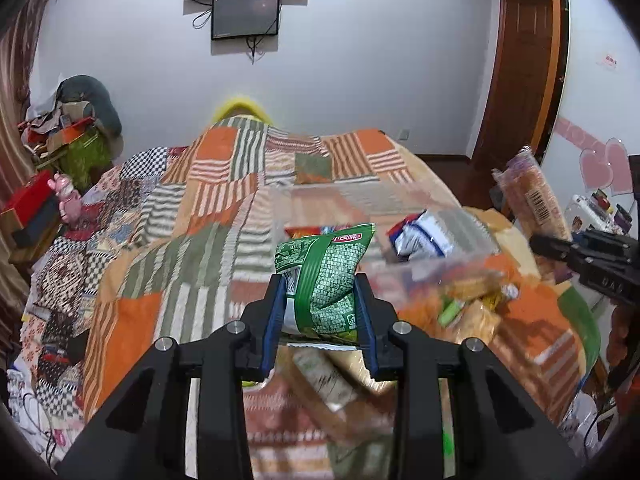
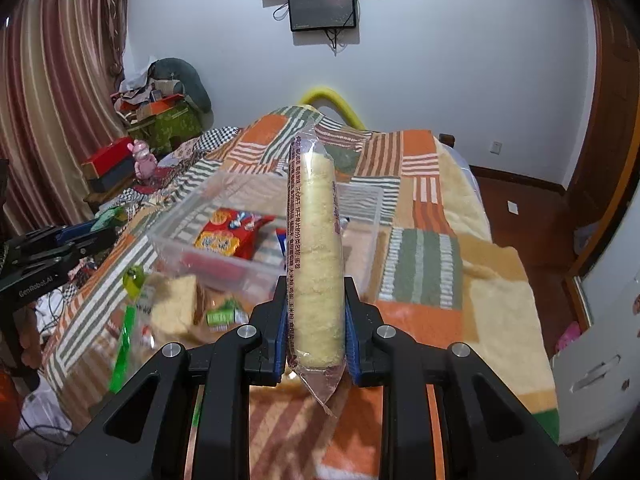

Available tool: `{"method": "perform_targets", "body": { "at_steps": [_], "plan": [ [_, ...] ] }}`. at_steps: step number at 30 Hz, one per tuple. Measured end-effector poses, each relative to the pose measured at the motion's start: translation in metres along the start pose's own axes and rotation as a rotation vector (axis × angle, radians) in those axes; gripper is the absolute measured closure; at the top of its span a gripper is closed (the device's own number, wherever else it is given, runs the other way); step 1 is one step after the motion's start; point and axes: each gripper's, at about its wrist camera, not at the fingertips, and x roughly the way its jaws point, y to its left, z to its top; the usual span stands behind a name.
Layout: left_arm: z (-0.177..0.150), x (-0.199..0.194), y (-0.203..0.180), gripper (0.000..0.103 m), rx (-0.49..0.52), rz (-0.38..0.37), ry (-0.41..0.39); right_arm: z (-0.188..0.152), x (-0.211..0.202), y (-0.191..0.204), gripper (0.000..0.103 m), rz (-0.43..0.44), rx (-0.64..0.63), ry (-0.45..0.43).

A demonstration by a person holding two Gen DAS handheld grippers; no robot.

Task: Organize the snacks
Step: 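Lower both held snacks into the clear box and open both tools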

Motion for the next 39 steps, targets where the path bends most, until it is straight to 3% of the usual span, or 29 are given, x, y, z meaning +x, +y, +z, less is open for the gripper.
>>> {"method": "perform_targets", "body": {
  "at_steps": [13,25,31,33,39],
  "plan": [
    [0.037,0.058,-0.011,0.07,0.029,-0.001,0.012,0.036,0.046,0.02,0.082,0.042,0.002,-0.006],
    [0.046,0.115,-0.003,0.069,0.013,-0.027,0.125,0.043,0.107,0.039,0.082,0.054,-0.031,0.123],
    [0.044,0.126,-0.003,0.068,-0.001,-0.037,0.146,0.039,0.123,0.042,0.081,0.06,-0.042,0.183],
    [0.044,0.126,-0.002,0.061,-0.001,-0.039,0.147,0.039,0.123,0.04,0.081,0.064,-0.035,0.186],
    [0.044,0.105,0.0,0.053,0.013,-0.032,0.115,0.039,0.101,0.04,0.071,0.052,-0.063,0.143]
  ]
}}
